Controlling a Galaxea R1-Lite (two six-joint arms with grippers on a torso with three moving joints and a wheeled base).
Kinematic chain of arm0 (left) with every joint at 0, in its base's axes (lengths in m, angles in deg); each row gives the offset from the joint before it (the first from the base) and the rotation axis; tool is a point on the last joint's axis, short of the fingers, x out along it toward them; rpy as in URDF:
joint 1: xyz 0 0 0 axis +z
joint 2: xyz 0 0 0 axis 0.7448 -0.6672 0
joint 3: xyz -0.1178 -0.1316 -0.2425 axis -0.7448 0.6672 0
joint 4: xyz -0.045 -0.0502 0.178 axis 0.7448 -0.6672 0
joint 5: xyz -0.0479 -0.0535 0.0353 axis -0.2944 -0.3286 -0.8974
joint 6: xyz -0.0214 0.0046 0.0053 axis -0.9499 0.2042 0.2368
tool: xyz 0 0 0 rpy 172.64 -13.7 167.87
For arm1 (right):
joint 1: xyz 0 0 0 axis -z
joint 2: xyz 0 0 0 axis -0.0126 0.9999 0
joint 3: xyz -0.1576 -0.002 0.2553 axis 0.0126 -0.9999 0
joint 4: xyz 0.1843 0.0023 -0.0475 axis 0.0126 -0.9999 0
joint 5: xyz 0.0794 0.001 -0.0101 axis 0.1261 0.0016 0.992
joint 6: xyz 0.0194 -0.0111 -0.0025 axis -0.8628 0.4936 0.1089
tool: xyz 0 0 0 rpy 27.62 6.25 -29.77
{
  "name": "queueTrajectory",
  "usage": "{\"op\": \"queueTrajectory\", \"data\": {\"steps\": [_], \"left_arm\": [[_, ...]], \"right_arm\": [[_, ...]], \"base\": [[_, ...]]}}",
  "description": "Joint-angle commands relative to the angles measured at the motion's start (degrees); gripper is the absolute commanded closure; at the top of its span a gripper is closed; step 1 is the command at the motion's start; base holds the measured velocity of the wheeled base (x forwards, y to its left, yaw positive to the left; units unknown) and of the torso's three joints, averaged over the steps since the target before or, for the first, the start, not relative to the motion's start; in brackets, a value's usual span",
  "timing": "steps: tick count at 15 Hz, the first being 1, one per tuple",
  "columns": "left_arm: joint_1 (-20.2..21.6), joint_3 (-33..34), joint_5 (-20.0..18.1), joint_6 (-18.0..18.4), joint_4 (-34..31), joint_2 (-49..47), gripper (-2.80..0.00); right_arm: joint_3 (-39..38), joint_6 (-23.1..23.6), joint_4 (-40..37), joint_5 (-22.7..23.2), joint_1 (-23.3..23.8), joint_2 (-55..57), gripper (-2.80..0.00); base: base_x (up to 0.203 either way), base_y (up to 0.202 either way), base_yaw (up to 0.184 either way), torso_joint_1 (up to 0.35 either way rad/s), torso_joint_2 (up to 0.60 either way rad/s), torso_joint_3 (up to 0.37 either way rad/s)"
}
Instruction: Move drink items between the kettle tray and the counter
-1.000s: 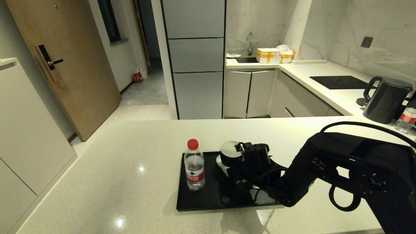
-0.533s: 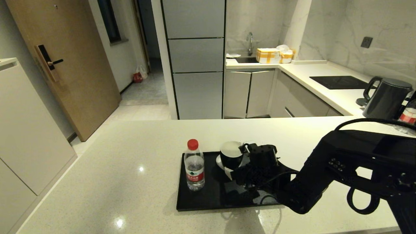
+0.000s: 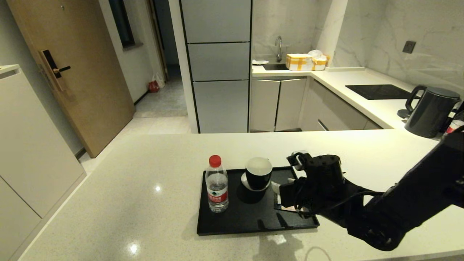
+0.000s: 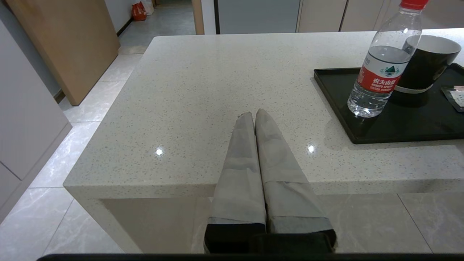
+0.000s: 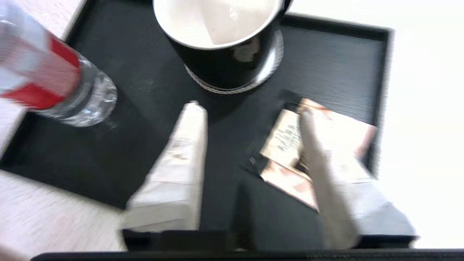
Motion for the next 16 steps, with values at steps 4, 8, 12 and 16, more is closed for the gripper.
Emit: {"op": "queueTrajectory", "data": {"steps": [4,8,12,16], "left_arm": [[0.0,0.1,0.0,0.0,0.0,0.1,0.0],[0.0,0.1,0.0,0.0,0.0,0.1,0.0],[0.0,0.1,0.0,0.0,0.0,0.1,0.0],[0.0,0.1,0.0,0.0,0.0,0.1,0.0]], "right_arm": [[-3.6,-0.6,-12.5,-9.6,5.1,-26.6,0.0],[-0.1,-1.6,-38.3,-23.7,9.7,-57.0,0.0],[0.7,-1.8,-61.0,-32.0,23.1,-83.6,0.0],[1.3,2.2,-77.2,-23.6,30.7,-108.7,0.0]], "base": [[0.0,0.0,0.0,0.0,0.0,0.0],[0.0,0.0,0.0,0.0,0.0,0.0],[0.0,0.0,0.0,0.0,0.0,0.0],[0.0,0.0,0.0,0.0,0.0,0.0]]}}
